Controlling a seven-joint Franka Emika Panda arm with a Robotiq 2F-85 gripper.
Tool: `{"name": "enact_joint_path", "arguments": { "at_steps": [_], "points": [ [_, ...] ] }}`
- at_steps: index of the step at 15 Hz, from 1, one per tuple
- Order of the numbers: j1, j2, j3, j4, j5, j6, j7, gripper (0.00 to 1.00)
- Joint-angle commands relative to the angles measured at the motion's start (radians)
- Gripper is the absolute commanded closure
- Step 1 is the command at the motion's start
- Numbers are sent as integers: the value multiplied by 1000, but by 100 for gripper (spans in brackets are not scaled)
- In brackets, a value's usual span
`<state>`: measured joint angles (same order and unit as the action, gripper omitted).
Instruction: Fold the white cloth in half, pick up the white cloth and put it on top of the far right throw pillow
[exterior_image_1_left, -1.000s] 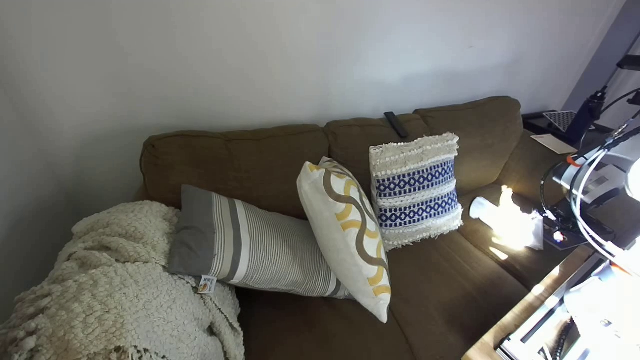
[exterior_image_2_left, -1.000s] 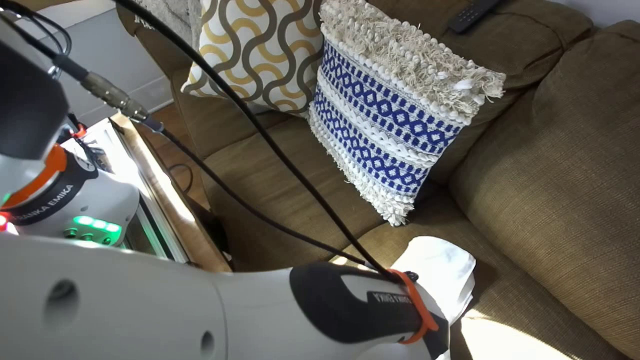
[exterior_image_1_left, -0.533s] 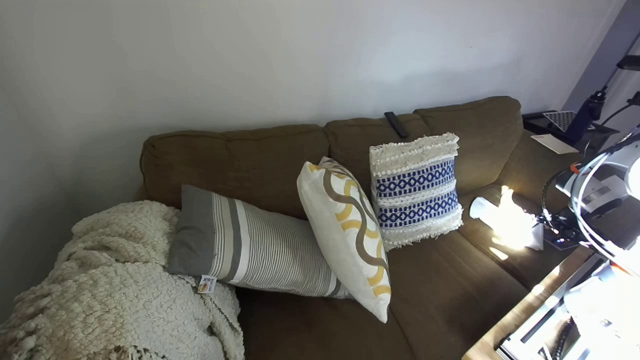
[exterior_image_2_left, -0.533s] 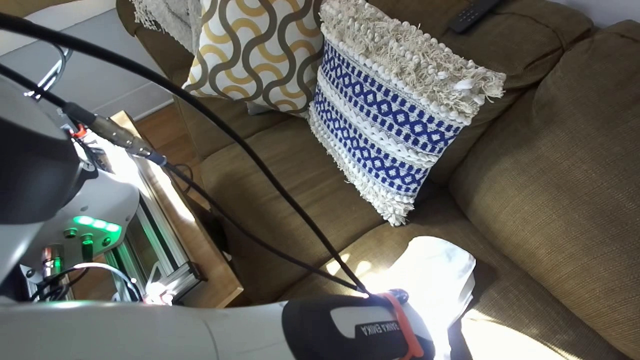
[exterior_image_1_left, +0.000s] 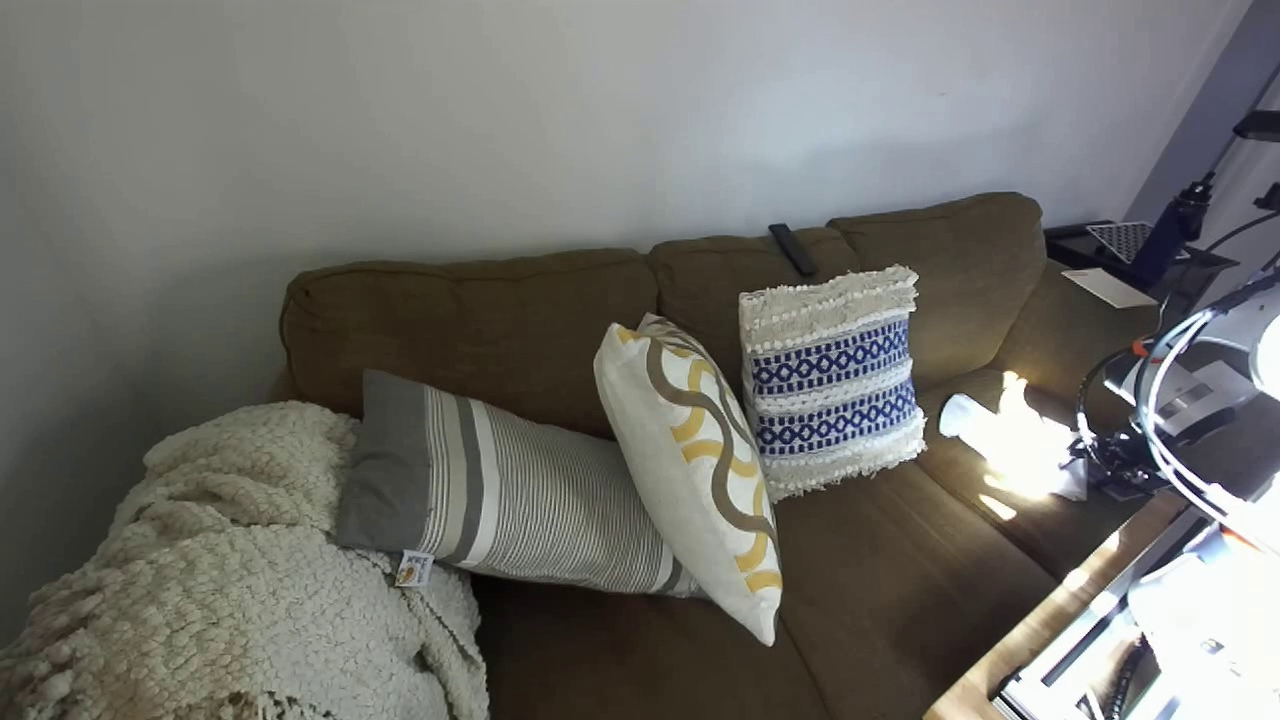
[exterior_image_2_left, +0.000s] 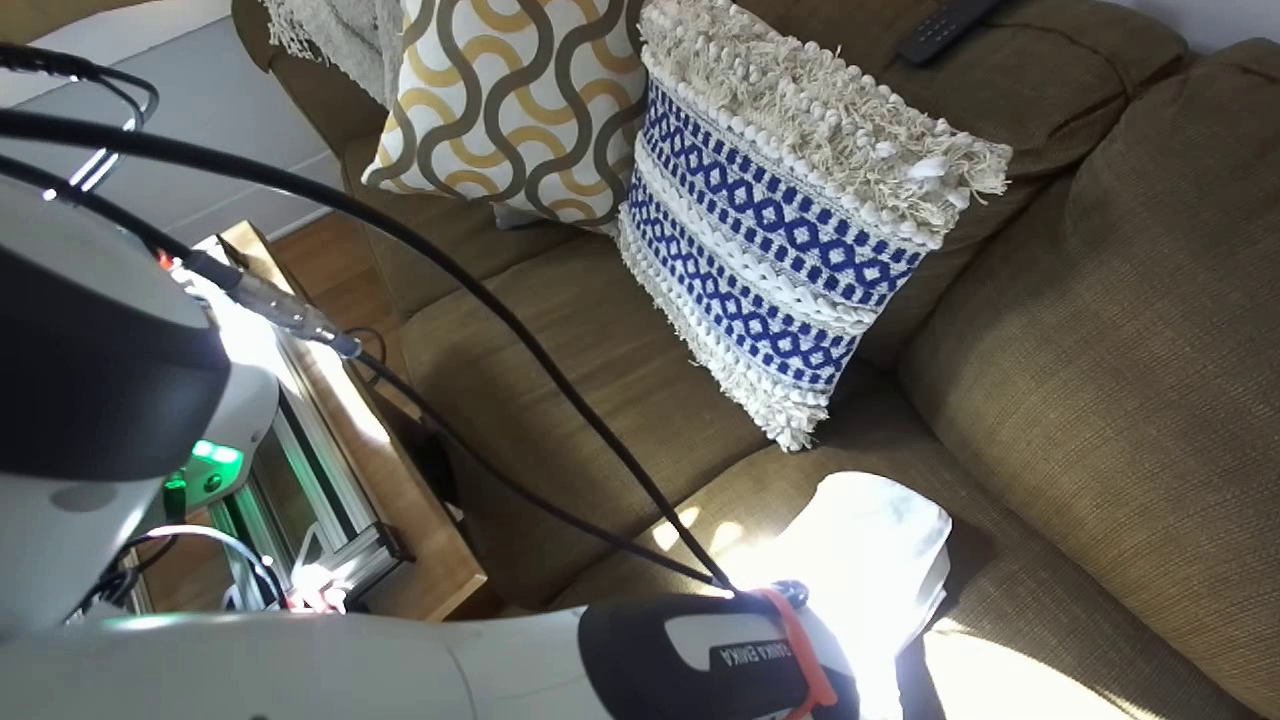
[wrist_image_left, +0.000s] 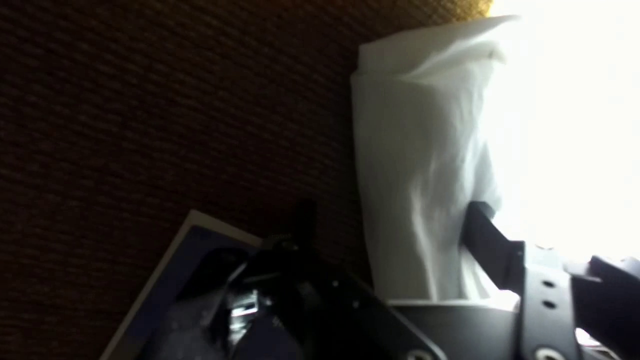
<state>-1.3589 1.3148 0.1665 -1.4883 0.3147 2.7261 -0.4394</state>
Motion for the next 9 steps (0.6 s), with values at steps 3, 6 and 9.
{"name": "enact_joint_path", "arguments": {
  "at_steps": [3, 6, 9],
  "points": [
    [-20, 15, 27, 25, -25, 17, 17, 69],
    [-27, -27, 34, -10, -21, 24, 15, 92],
    [-49, -86, 43, -48, -23, -16, -1, 100]
  ]
}}
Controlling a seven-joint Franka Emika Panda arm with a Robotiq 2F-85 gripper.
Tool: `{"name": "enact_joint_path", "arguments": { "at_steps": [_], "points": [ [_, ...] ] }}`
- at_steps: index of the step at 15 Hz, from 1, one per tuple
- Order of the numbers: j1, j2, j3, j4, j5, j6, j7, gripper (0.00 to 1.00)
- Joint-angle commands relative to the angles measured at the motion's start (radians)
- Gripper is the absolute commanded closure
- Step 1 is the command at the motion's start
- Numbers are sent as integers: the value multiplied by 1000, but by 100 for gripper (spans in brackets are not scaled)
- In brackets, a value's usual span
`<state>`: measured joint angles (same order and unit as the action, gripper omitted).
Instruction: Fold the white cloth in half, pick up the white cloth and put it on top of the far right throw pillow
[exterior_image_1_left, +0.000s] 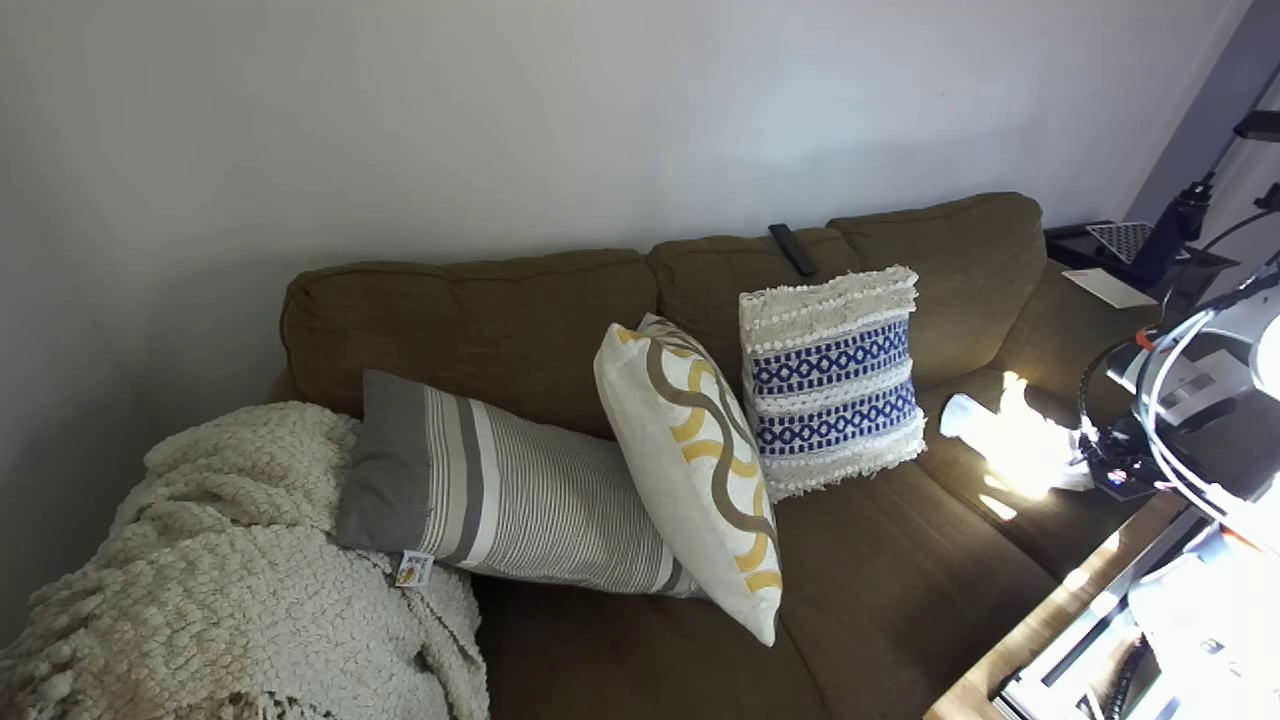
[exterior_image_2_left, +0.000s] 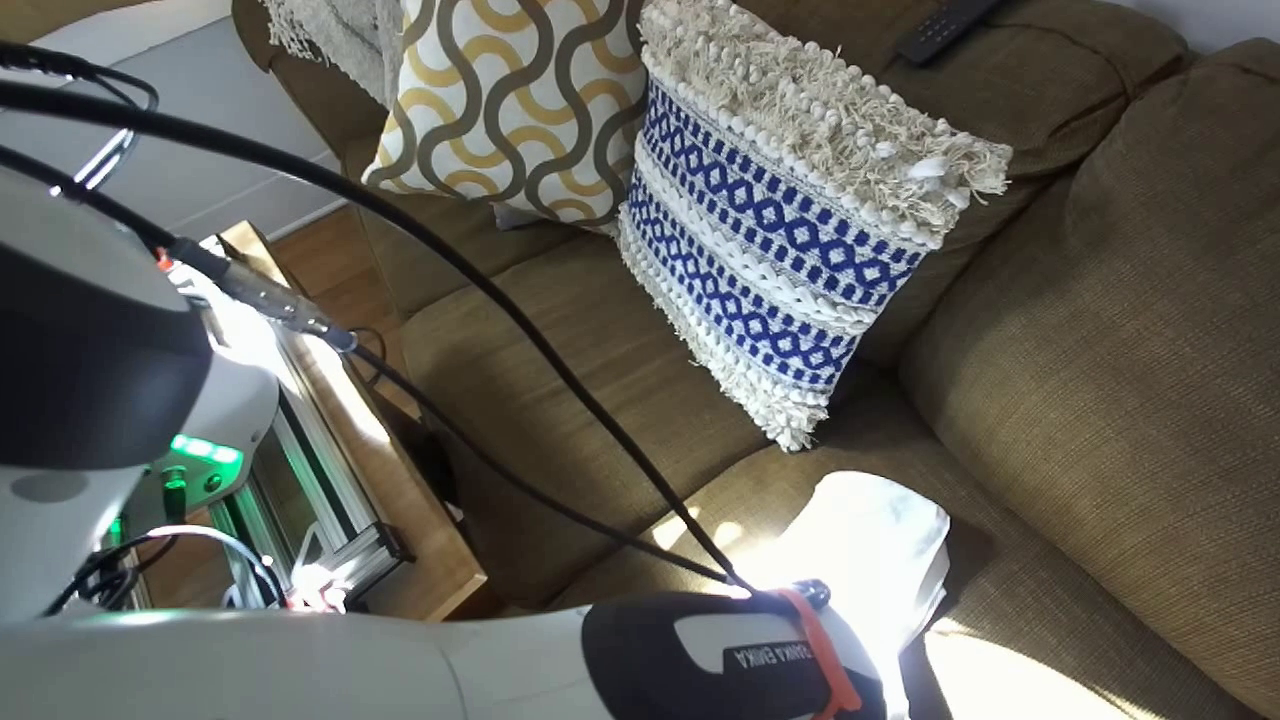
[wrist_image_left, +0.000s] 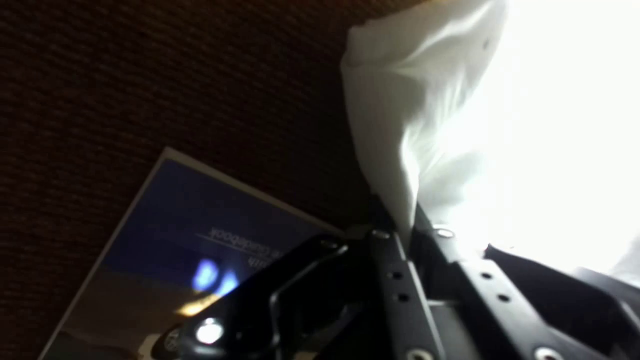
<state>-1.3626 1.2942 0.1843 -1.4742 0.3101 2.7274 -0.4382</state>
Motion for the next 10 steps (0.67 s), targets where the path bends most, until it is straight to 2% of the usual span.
{"name": "enact_joint_path", "arguments": {
  "at_steps": [1, 4, 7, 10],
  "points": [
    [-70, -93, 42, -79, -15, -42, -21, 100],
    [-151, -176, 92, -126, 1, -87, -78, 98],
    [-204, -245, 106, -153, 9, -125, -103, 98],
    [-239, -243, 145, -157, 27, -154, -160, 98]
  ]
}}
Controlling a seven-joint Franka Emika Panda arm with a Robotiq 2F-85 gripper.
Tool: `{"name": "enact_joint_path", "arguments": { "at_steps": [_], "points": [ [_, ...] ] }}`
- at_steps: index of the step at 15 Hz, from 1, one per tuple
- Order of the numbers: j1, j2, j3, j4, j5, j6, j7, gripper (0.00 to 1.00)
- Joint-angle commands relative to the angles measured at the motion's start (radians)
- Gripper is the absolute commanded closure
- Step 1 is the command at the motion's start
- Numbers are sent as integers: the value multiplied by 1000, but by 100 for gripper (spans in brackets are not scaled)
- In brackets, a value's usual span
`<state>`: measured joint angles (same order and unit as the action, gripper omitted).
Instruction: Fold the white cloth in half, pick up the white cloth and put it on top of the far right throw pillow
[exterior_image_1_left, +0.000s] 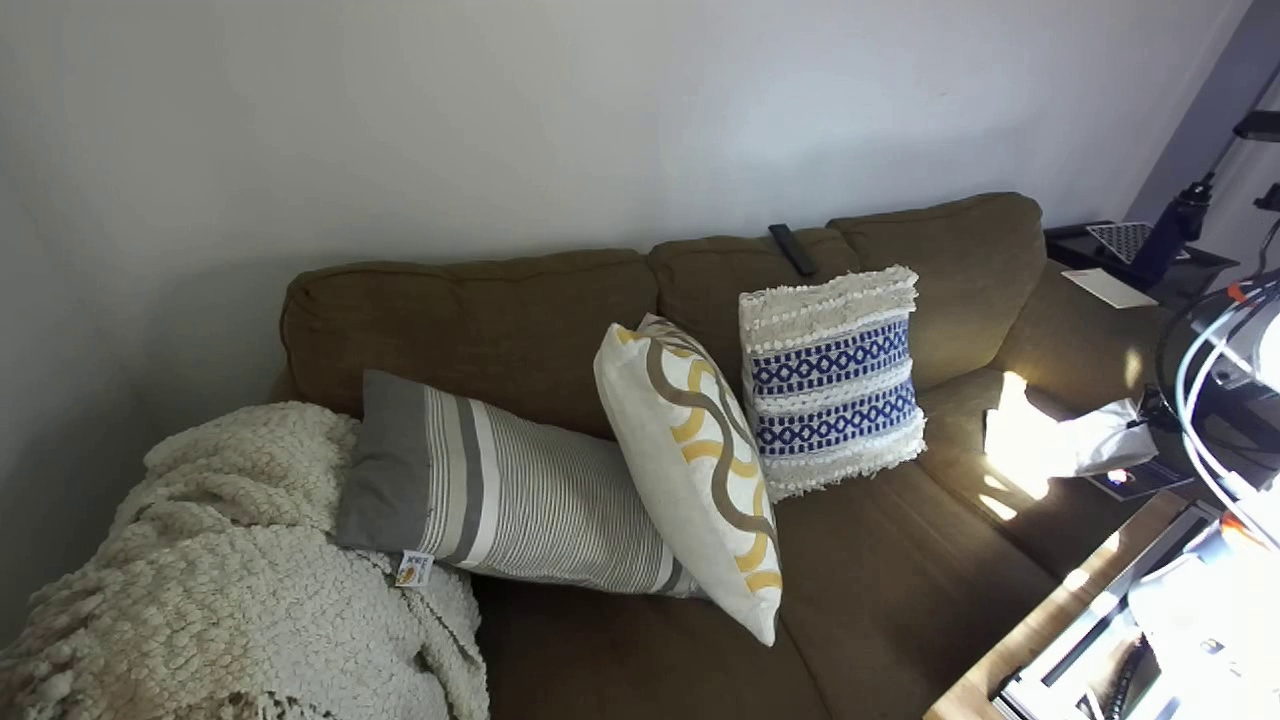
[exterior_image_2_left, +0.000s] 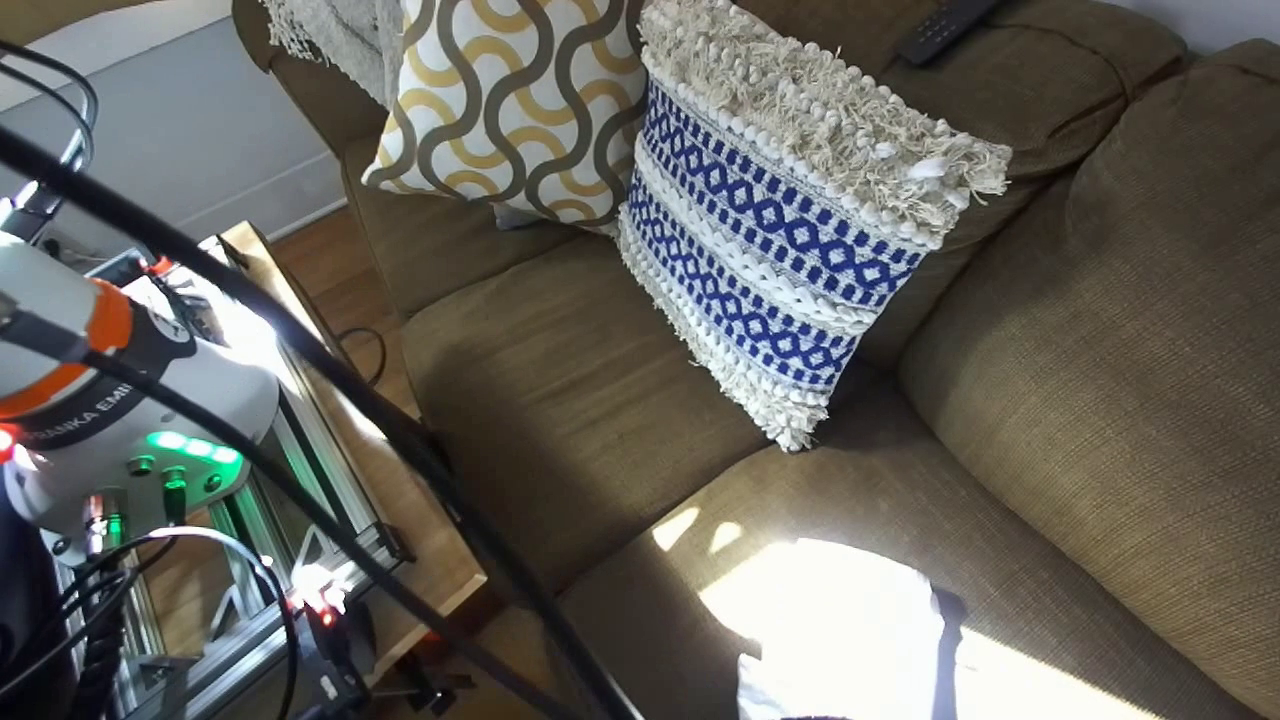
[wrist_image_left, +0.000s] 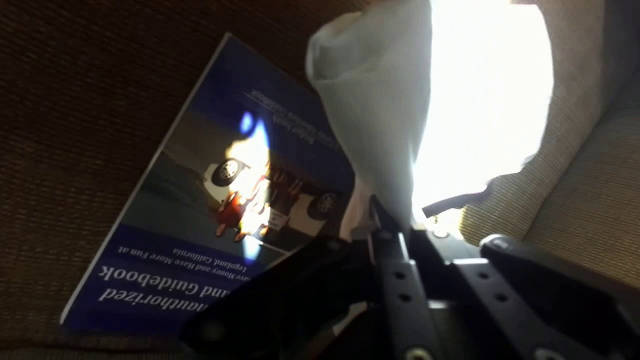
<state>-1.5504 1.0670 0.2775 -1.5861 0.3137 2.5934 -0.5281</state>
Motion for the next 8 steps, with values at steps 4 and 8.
{"name": "enact_joint_path", "arguments": {
  "at_steps": [4, 8],
  "points": [
    [-74, 18, 136, -84, 49, 1, -219, 98],
    [-37, 46, 175, -126, 34, 61, -345, 98]
  ]
}}
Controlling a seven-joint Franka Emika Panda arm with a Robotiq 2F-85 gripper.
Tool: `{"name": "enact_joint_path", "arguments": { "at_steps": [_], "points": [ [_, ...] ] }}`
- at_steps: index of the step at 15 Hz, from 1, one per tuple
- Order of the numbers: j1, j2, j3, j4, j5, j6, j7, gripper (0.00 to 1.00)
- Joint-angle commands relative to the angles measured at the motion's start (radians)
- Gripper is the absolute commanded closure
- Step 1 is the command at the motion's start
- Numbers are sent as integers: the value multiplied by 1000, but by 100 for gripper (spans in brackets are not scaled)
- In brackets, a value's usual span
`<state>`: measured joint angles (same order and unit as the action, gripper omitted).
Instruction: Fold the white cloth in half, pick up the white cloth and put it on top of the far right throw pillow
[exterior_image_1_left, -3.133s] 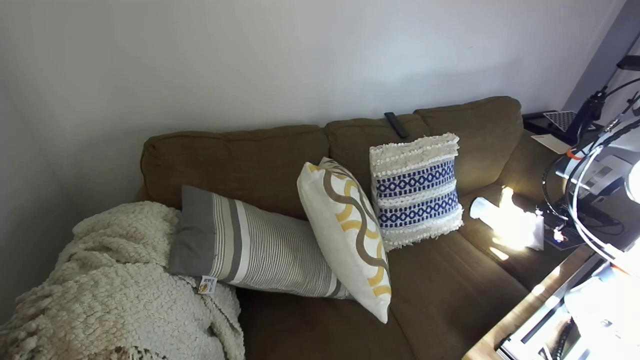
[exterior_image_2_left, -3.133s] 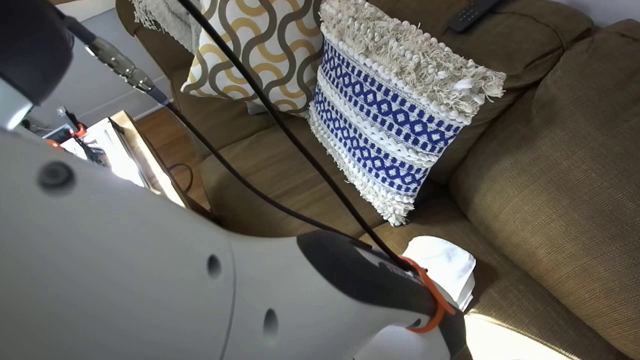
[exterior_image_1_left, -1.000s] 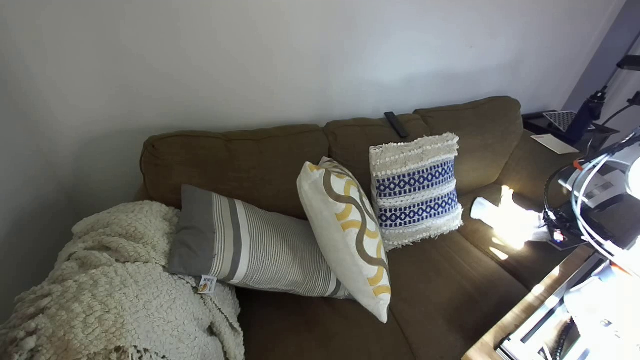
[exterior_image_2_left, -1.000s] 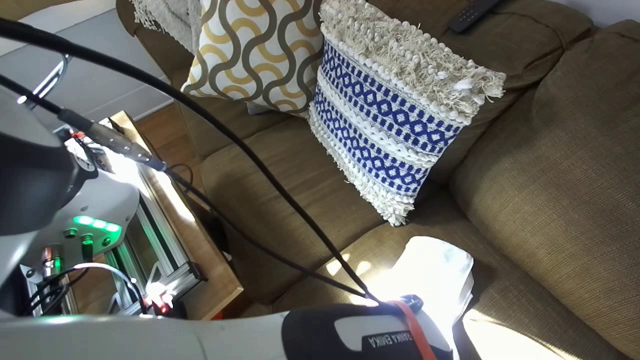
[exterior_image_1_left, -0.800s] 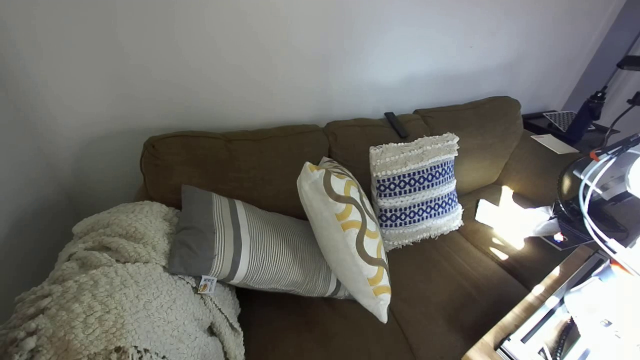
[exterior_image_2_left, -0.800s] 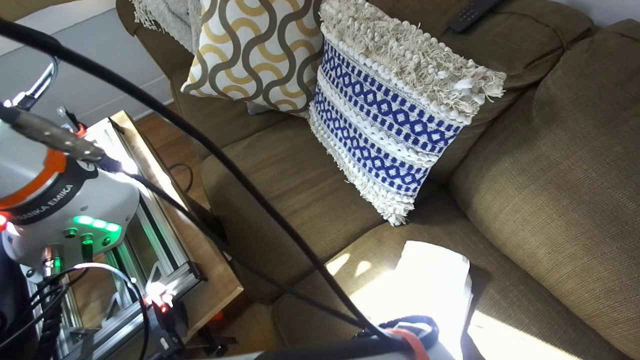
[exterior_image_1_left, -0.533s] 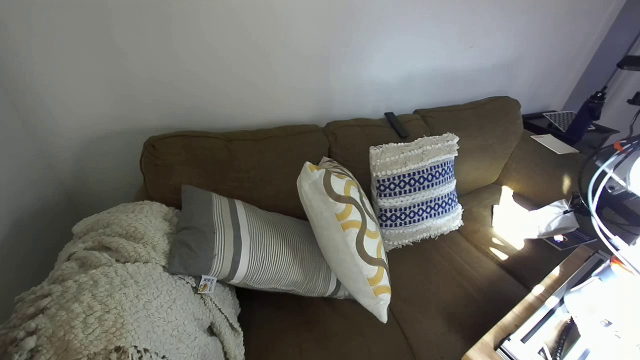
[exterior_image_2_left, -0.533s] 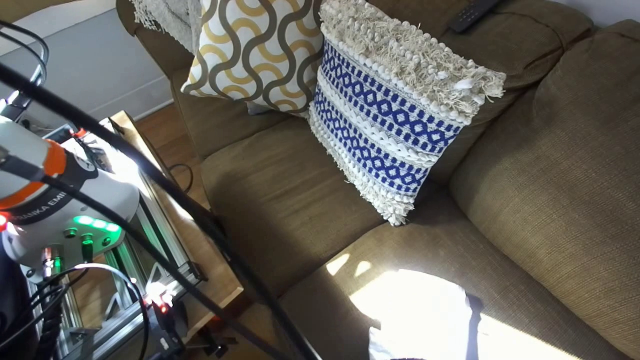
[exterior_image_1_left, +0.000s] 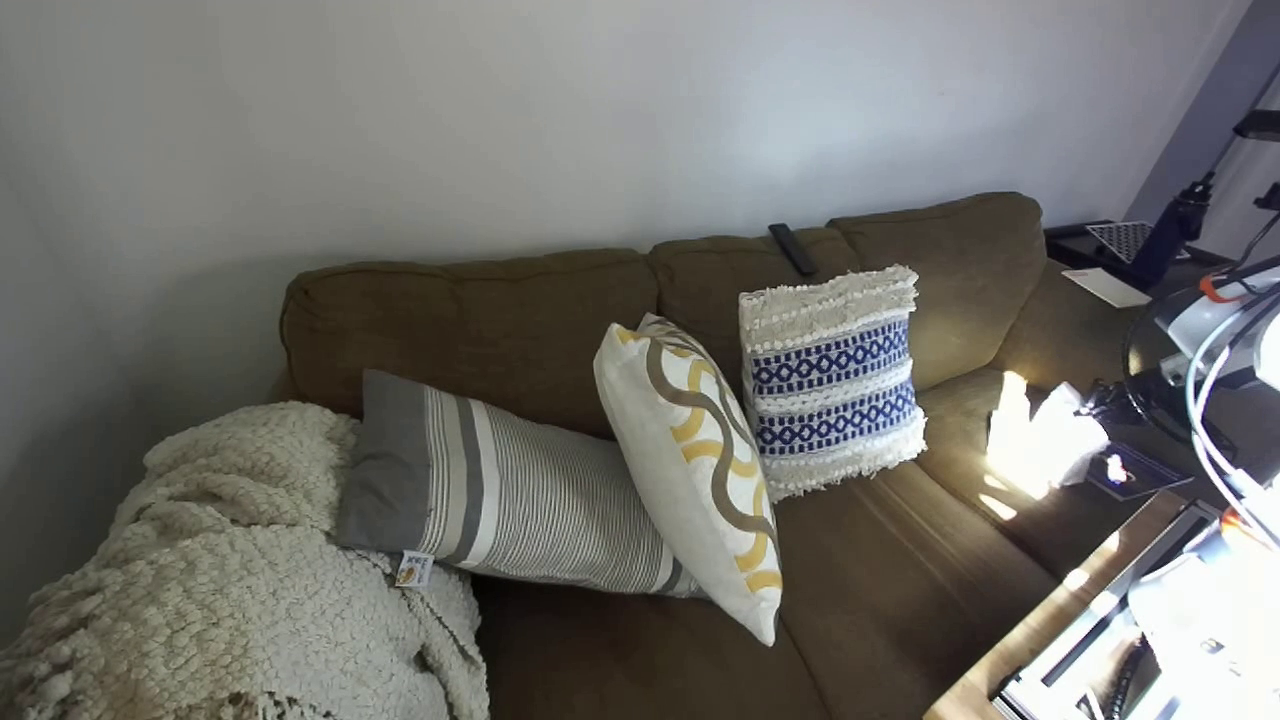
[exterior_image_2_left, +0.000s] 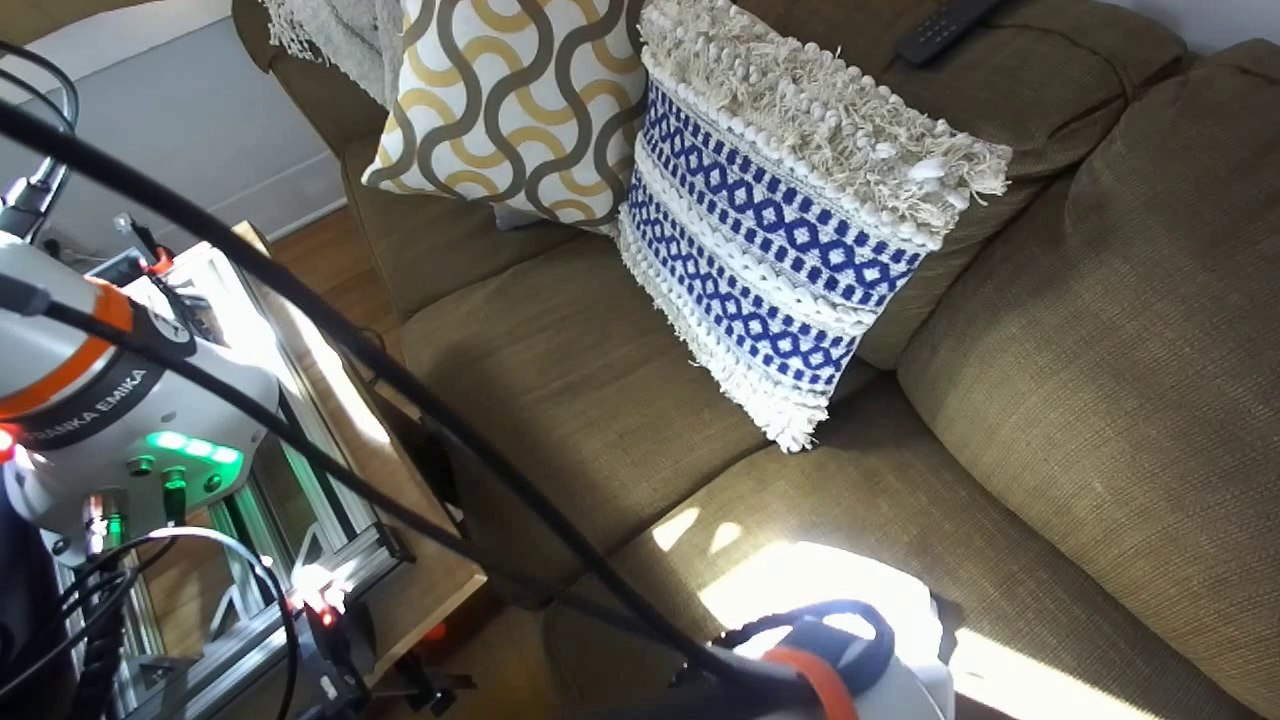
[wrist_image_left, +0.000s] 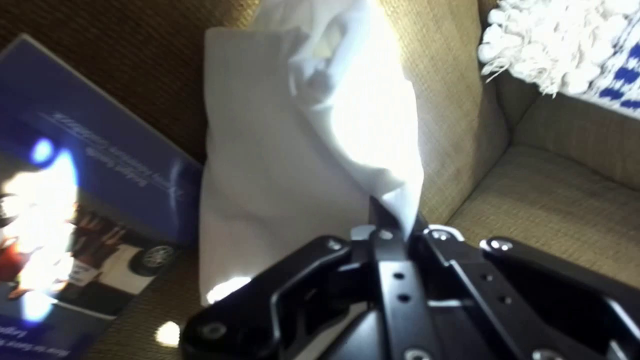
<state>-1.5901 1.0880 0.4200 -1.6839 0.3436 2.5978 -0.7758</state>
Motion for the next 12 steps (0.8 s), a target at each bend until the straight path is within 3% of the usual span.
{"name": "enact_joint_path", "arguments": {
  "at_steps": [1, 7, 8, 10, 12],
  "points": [
    [13, 38, 39, -32, 0, 83, -124, 98],
    [127, 160, 24, 39, -51, 219, -133, 98],
    [141, 177, 23, 52, -59, 232, -123, 69],
    [164, 185, 19, 62, -68, 260, -99, 62],
    [168, 181, 16, 65, -74, 281, -71, 47]
  ]
}}
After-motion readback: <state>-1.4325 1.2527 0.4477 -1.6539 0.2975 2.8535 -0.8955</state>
